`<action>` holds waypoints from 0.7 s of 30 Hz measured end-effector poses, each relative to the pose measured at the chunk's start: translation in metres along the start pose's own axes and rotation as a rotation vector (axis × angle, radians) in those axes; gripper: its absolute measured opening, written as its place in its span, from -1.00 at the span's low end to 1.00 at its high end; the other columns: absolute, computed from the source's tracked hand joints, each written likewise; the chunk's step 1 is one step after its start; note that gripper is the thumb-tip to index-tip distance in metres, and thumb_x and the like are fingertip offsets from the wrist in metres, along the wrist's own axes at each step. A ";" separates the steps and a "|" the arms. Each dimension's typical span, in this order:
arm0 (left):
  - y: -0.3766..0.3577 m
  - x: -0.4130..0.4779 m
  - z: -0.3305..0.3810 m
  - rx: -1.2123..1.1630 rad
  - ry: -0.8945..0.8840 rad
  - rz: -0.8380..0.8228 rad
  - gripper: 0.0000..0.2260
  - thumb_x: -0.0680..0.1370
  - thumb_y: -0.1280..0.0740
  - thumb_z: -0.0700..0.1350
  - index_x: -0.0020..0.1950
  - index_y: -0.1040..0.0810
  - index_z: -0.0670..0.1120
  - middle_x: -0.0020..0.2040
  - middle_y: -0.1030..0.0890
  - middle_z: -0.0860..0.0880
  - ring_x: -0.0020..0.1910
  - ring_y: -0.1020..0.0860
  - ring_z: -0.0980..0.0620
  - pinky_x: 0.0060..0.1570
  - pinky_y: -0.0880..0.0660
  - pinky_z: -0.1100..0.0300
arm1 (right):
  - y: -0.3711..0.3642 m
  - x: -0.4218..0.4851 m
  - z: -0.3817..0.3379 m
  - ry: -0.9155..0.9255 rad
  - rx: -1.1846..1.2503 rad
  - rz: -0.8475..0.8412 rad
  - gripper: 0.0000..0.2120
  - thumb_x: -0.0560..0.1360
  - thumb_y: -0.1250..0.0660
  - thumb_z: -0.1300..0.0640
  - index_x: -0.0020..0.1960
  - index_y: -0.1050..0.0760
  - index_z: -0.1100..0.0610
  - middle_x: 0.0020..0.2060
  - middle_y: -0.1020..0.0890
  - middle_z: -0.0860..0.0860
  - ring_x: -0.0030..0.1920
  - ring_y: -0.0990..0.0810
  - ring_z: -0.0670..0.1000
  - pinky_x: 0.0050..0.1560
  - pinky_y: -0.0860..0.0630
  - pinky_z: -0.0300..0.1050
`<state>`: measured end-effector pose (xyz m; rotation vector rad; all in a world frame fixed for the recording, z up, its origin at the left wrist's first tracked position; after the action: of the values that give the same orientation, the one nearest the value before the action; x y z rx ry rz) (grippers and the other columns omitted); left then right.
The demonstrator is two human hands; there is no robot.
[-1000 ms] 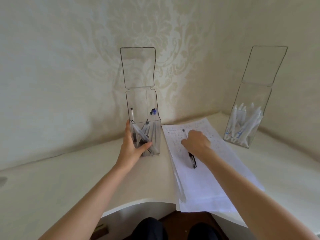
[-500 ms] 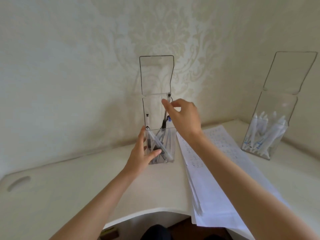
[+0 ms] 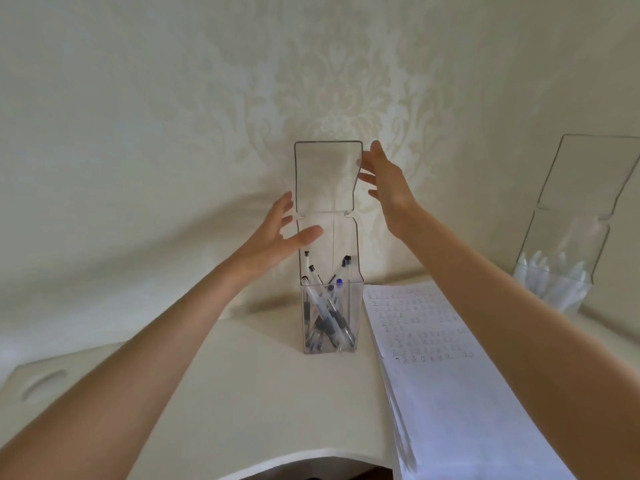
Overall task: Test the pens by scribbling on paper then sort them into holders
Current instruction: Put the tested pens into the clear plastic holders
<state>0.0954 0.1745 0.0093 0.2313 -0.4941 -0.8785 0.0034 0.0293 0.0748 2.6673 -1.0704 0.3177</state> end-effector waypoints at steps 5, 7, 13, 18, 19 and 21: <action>-0.026 -0.030 -0.051 -0.028 0.136 -0.016 0.32 -0.03 -0.40 0.51 0.52 0.20 0.07 0.53 -0.02 0.09 0.46 -0.16 0.08 0.40 -0.22 -0.02 | -0.009 0.004 -0.008 0.035 -0.089 -0.050 -0.38 0.60 0.12 -0.24 0.43 -0.32 0.14 0.38 -0.43 0.09 0.34 -0.43 0.06 0.42 -0.24 0.08; -0.050 -0.049 -0.087 -0.061 0.222 -0.067 0.33 -0.02 -0.46 0.44 0.52 0.21 0.06 0.53 -0.03 0.07 0.47 -0.14 0.05 0.42 -0.19 -0.05 | -0.007 -0.001 -0.007 0.071 -0.130 -0.042 -0.36 0.59 0.11 -0.27 0.47 -0.26 0.12 0.43 -0.36 0.07 0.41 -0.34 0.07 0.43 -0.23 0.08; -0.070 -0.056 -0.109 0.108 0.086 0.051 -0.11 0.39 -0.48 0.03 0.53 0.04 0.03 0.49 -0.22 0.06 0.43 -0.25 0.09 0.39 -0.21 0.17 | -0.003 -0.062 0.007 0.224 -0.071 -0.019 -0.42 0.59 0.11 -0.27 0.52 -0.15 -0.02 0.48 -0.26 -0.12 0.46 -0.23 -0.14 0.48 -0.11 -0.14; -0.069 -0.057 -0.108 0.037 0.076 0.057 -0.20 0.40 -0.47 0.01 0.50 -0.06 0.10 0.42 -0.33 0.15 0.36 -0.32 0.18 0.30 -0.26 0.38 | -0.015 -0.115 0.050 0.330 -0.155 -0.051 -0.51 0.62 0.04 -0.14 0.52 -0.12 -0.04 0.47 -0.21 -0.21 0.45 -0.14 -0.29 0.41 -0.09 -0.37; -0.069 -0.058 -0.106 0.024 0.075 0.067 -0.21 0.40 -0.47 -0.01 0.50 -0.09 0.09 0.39 -0.35 0.18 0.33 -0.35 0.21 0.22 -0.26 0.49 | -0.018 -0.118 0.057 0.336 -0.170 -0.064 -0.53 0.63 0.02 -0.11 0.51 -0.11 -0.06 0.45 -0.21 -0.23 0.45 -0.14 -0.29 0.41 -0.11 -0.35; -0.070 -0.058 -0.107 0.007 0.075 0.083 -0.20 0.38 -0.48 0.01 0.50 -0.10 0.05 0.38 -0.36 0.17 0.31 -0.38 0.22 0.21 -0.29 0.48 | -0.021 -0.120 0.068 0.328 -0.163 -0.070 -0.54 0.63 -0.02 -0.09 0.51 -0.09 -0.10 0.44 -0.21 -0.26 0.44 -0.18 -0.27 0.39 -0.18 -0.34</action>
<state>0.0705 0.1759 -0.1288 0.2474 -0.4342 -0.7845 -0.0594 0.1004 -0.0277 2.3945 -0.8604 0.6025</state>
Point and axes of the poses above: each hand's wrist, its own x-axis towards the middle knuckle, its own y-axis out of the back of the hand, z = x × y, the point moved 10 cm from there along x, towards the middle knuckle
